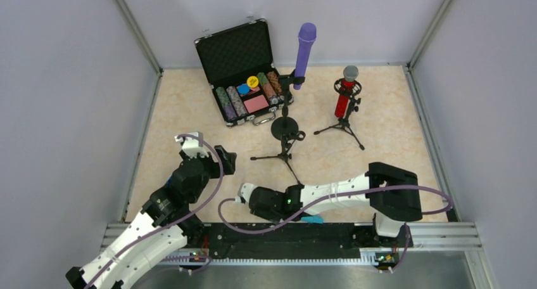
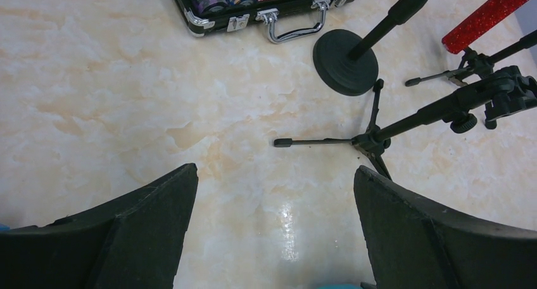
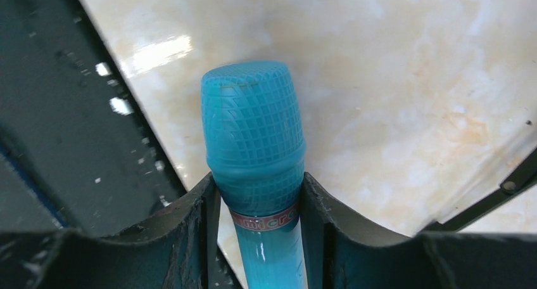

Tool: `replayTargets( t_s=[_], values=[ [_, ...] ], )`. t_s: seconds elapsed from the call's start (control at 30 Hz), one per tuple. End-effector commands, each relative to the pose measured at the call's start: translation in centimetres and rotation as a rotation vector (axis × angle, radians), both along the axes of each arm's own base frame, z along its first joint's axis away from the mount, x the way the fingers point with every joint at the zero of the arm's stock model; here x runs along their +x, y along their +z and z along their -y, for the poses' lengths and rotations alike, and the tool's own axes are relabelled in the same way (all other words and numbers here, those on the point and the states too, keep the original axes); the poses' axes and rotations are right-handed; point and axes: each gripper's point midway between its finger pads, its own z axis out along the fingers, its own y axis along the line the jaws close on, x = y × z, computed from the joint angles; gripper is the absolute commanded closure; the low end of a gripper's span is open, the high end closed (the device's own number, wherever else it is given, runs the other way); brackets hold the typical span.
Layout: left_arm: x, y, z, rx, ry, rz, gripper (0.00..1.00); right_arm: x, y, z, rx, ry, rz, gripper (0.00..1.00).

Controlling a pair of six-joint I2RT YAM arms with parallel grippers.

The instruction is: Attach the microphones to the stand

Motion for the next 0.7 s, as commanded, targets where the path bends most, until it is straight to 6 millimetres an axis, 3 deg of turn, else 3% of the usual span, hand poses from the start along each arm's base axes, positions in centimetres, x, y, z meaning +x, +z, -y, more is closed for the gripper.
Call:
replayTargets(
  t_s=[0.0, 0.1, 0.27, 0.33, 0.53, 0.67],
  values=[
    [0.0, 0.0, -0.6, -0.06, 0.054, 0.022, 0.03, 2.6, 3.7, -2.7, 0.142, -0.105, 0.037, 0.75],
    [0.0, -0.3, -0.9, -0.081, 0.07, 0.027, 0.04, 3.4, 3.8, -3.0, 0.122, -0.127, 0.072, 0.64],
    [-0.1, -0.6, -1.0, -0.069, 0.066, 0.034, 0.04, 4.1, 3.1, -2.3, 0.046, -0.146, 0.105, 0.29],
    [-0.1, -0.7, -1.8, -0.03, 0.091, 0.041, 0.03, 4.2, 3.1, -1.9, 0.031, -0.152, 0.109, 0.21],
    [0.1, 0.2, -2.7, 0.011, 0.112, 0.071, 0.03, 3.8, 2.9, -0.9, 0.018, -0.132, 0.094, 0.19],
    [0.1, -0.7, -2.4, 0.058, 0.074, 0.073, 0.03, 4.5, 1.5, 0.3, -0.018, -0.123, 0.071, 0.26]
  ],
)
